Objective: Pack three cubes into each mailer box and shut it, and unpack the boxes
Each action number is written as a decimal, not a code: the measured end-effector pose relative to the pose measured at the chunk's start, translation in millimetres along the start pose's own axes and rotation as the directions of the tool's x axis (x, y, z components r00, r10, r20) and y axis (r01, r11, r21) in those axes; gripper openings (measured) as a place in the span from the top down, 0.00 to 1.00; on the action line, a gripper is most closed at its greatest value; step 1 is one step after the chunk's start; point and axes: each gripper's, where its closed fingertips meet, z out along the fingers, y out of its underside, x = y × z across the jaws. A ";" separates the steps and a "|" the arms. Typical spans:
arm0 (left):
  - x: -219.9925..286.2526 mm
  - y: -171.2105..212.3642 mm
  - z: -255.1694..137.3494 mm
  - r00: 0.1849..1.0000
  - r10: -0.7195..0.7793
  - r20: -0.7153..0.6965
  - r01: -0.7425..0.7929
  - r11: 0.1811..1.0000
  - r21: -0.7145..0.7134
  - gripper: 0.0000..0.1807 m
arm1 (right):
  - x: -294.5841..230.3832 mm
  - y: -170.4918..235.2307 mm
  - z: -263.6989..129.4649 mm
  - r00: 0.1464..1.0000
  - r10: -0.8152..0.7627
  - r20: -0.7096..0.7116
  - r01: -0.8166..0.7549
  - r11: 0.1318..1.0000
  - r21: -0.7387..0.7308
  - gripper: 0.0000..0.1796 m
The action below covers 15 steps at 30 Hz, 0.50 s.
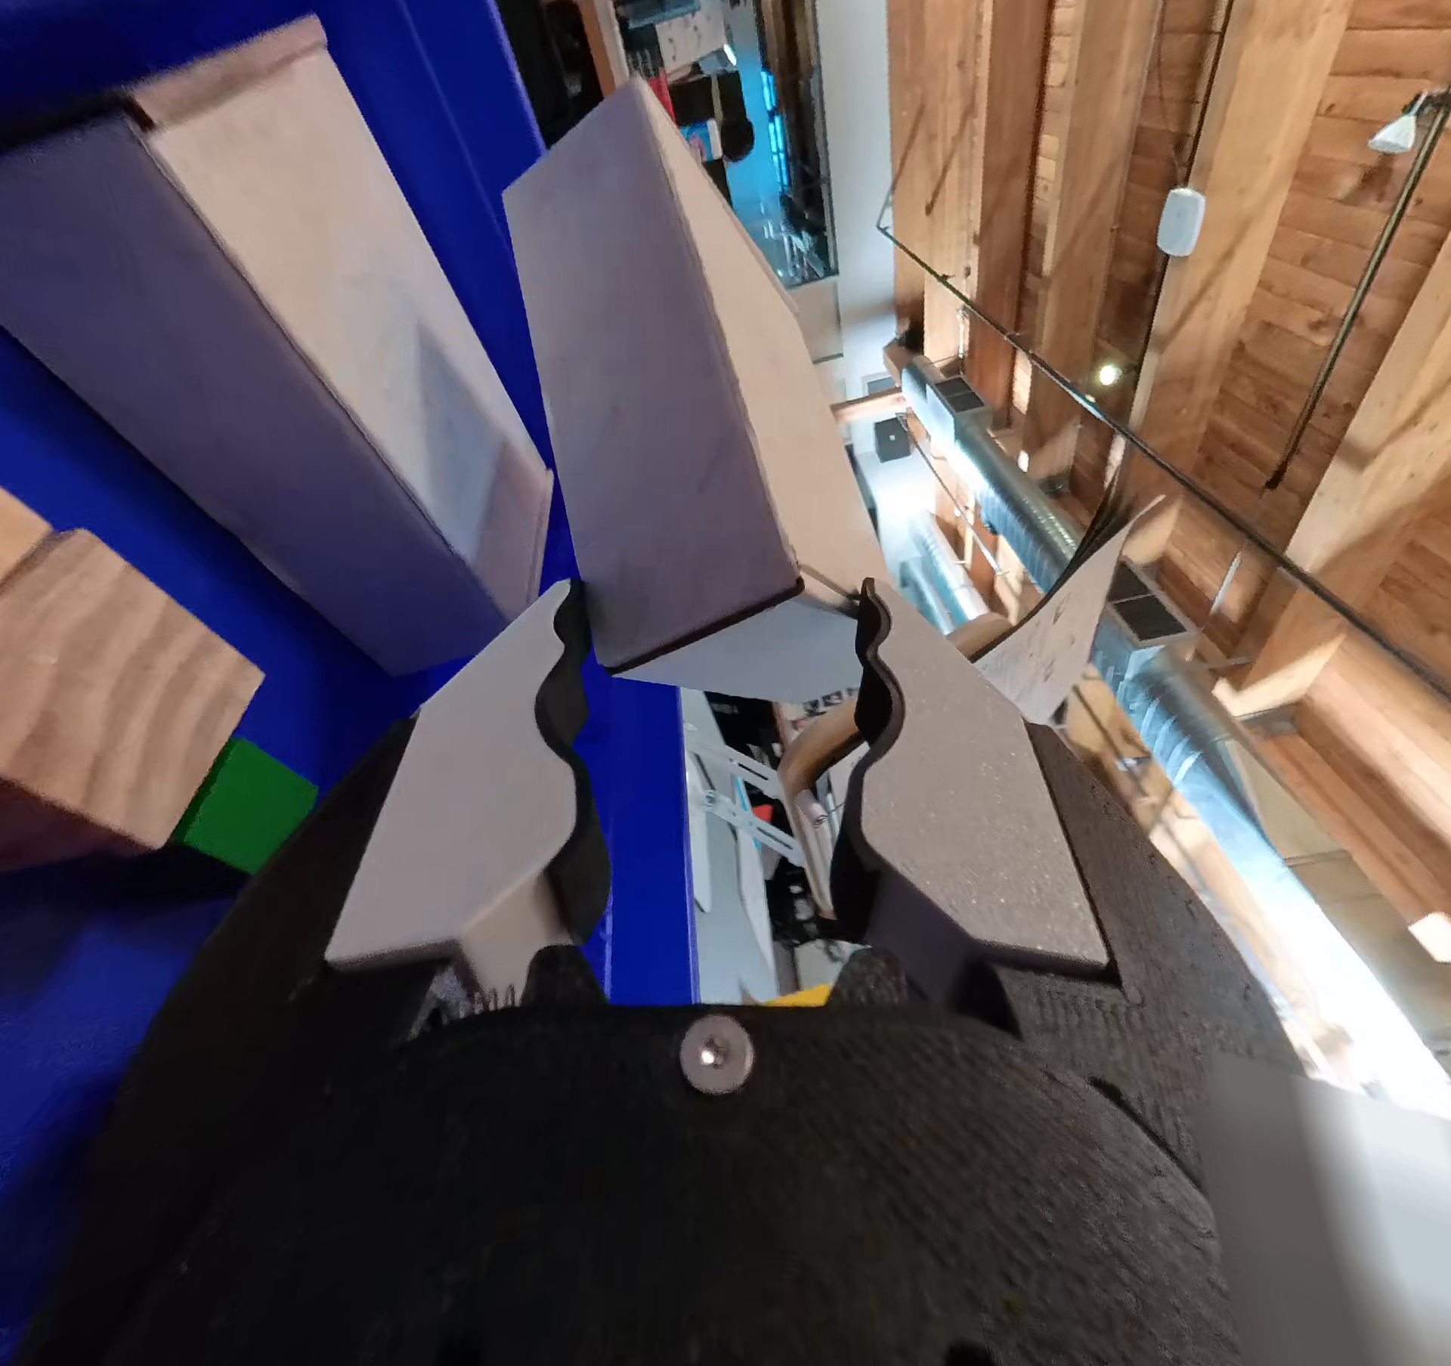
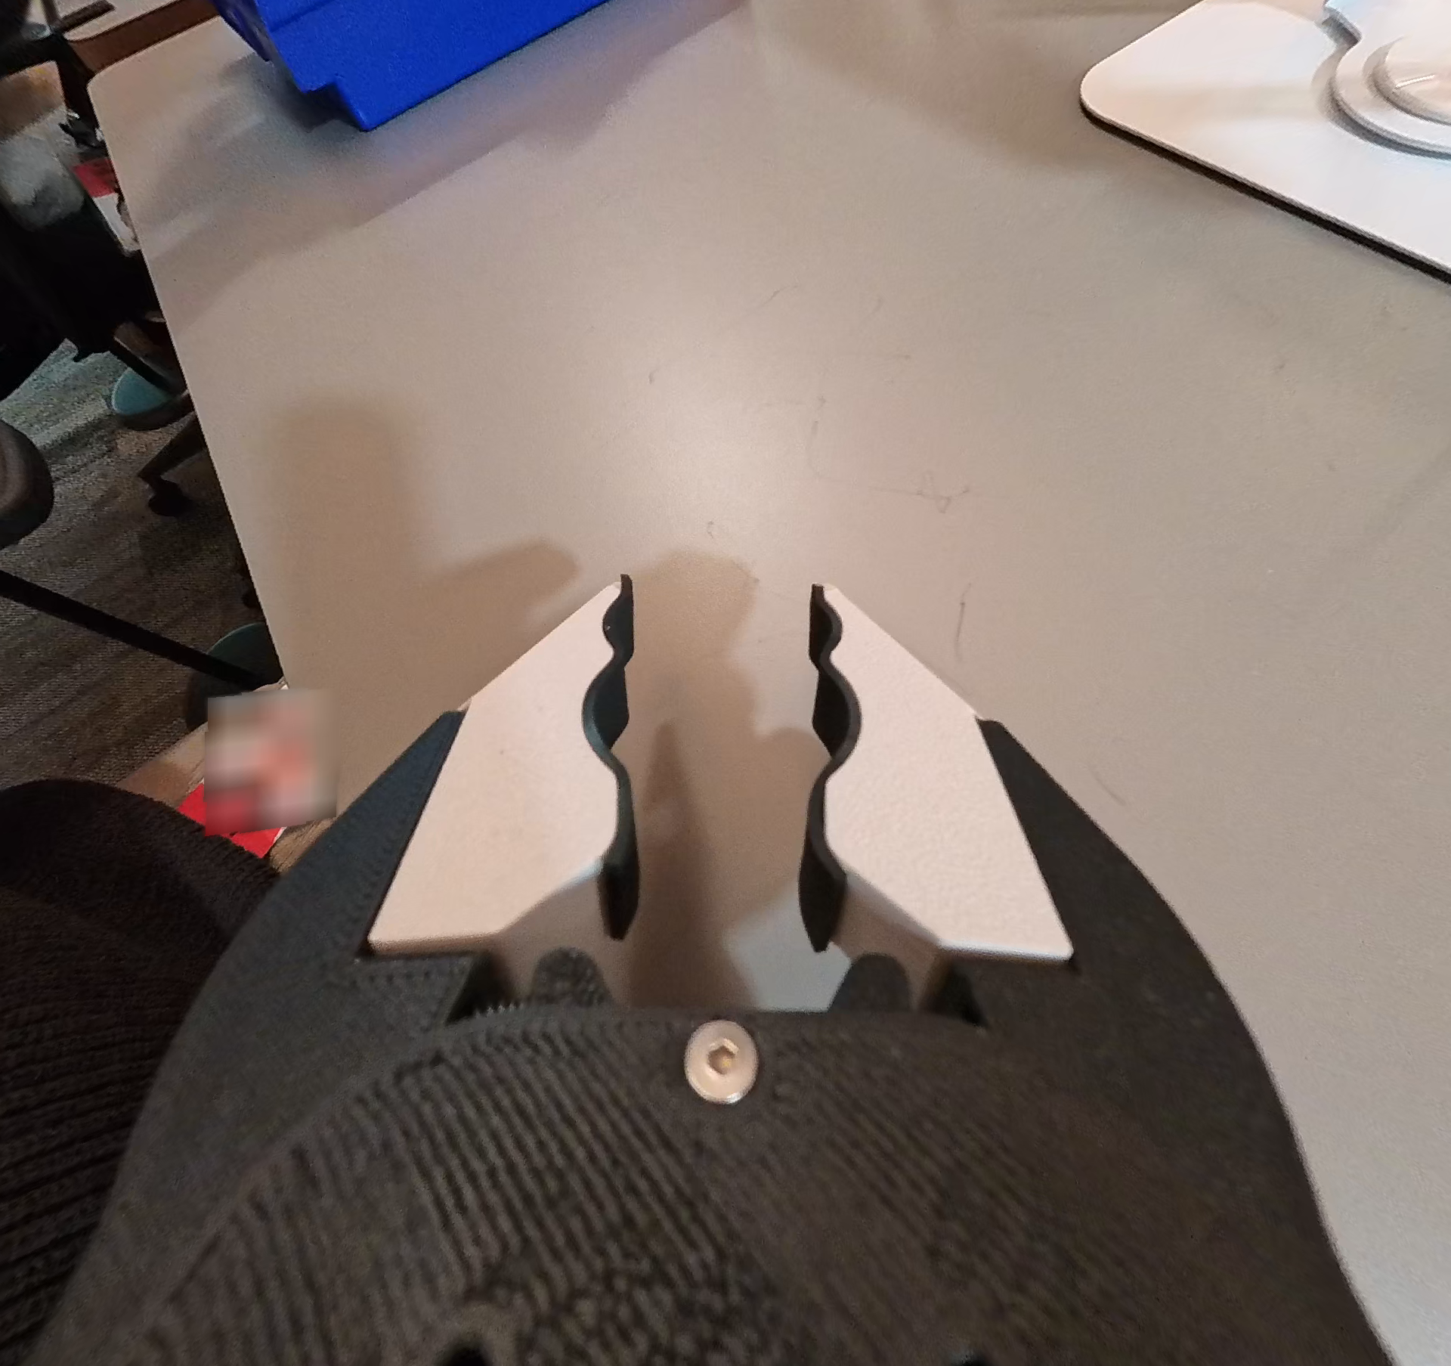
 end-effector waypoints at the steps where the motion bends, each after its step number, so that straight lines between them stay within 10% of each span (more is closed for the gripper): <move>1: 1.9 -2.3 -7.0 0.999 0.035 0.016 -0.035 0.999 0.016 0.63 | 0.2 -0.4 -0.5 1.000 0.000 -0.002 0.000 1.000 0.003 0.75; 15: 25.7 -2.1 -55.1 0.985 0.169 0.047 -0.170 0.985 0.032 0.64 | -4.5 1.2 3.0 0.990 -0.133 -0.053 0.132 0.991 -0.021 0.75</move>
